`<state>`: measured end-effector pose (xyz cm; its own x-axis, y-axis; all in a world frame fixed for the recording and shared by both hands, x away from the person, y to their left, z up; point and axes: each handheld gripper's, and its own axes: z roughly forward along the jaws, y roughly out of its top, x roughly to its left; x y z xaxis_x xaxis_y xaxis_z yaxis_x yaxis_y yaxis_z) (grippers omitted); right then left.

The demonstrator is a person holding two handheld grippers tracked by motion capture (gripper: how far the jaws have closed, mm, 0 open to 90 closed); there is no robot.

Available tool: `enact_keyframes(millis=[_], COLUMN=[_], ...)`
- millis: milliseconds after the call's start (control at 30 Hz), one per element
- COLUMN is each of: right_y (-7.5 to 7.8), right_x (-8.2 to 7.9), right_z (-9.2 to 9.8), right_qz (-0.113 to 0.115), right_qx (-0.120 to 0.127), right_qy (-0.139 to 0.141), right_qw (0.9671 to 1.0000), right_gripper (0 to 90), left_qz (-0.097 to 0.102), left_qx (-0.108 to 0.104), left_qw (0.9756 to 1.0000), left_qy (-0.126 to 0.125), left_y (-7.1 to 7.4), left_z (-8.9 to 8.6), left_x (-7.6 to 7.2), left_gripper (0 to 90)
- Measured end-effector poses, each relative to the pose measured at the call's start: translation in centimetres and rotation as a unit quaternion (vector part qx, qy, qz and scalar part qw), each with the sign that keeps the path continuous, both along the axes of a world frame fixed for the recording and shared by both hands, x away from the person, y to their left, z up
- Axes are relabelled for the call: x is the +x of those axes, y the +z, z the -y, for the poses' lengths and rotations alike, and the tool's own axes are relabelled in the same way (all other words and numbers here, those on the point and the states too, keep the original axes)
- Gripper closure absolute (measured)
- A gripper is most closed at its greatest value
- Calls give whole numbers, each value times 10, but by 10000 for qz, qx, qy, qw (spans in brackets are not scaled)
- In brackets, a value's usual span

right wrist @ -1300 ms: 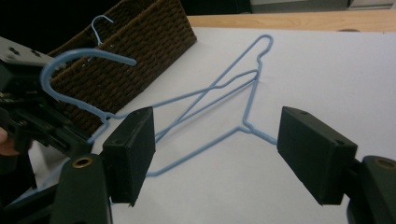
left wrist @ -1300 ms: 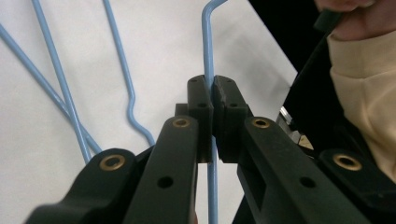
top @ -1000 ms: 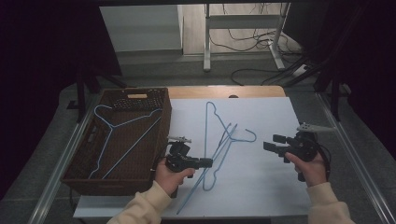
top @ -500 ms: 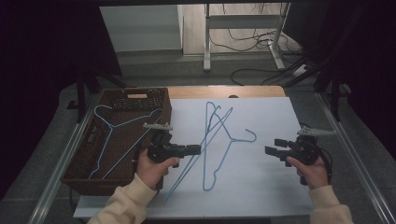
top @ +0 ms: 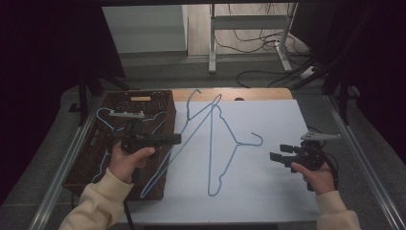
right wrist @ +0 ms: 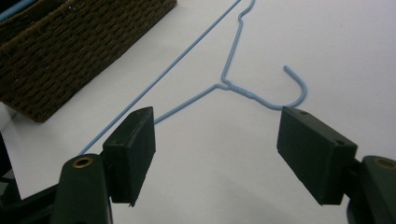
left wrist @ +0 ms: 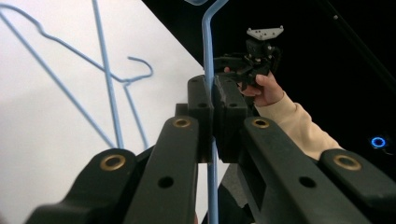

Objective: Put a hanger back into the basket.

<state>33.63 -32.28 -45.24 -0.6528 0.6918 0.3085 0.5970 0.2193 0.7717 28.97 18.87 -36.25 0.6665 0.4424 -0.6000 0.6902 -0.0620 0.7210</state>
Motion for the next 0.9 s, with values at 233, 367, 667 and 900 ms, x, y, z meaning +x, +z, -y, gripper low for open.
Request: enact_keyframes(millis=[233, 367, 667, 900], right_y=[-1, -2, -4, -5], right_x=[0, 0, 0, 0], right_z=[-2, -3, -6, -7], right_qz=[-16, -8, -35, -33], right_qx=[-64, -129, -186, -245], right_qy=[29, 41, 46, 63], right_qw=[10000, 9999, 9998, 9997], right_gripper=[281, 281, 280, 280], left_qz=[56, 63, 6, -173], left_qx=[-17, -69, -181, -187], left_qw=[9999, 9998, 9984, 9974], left_qy=[111, 199, 538, 669], left_y=[5, 5, 2, -8], left_z=[-31, -50, -90, -115], left_x=[0, 0, 5, 14], left_gripper=[868, 868, 869, 869])
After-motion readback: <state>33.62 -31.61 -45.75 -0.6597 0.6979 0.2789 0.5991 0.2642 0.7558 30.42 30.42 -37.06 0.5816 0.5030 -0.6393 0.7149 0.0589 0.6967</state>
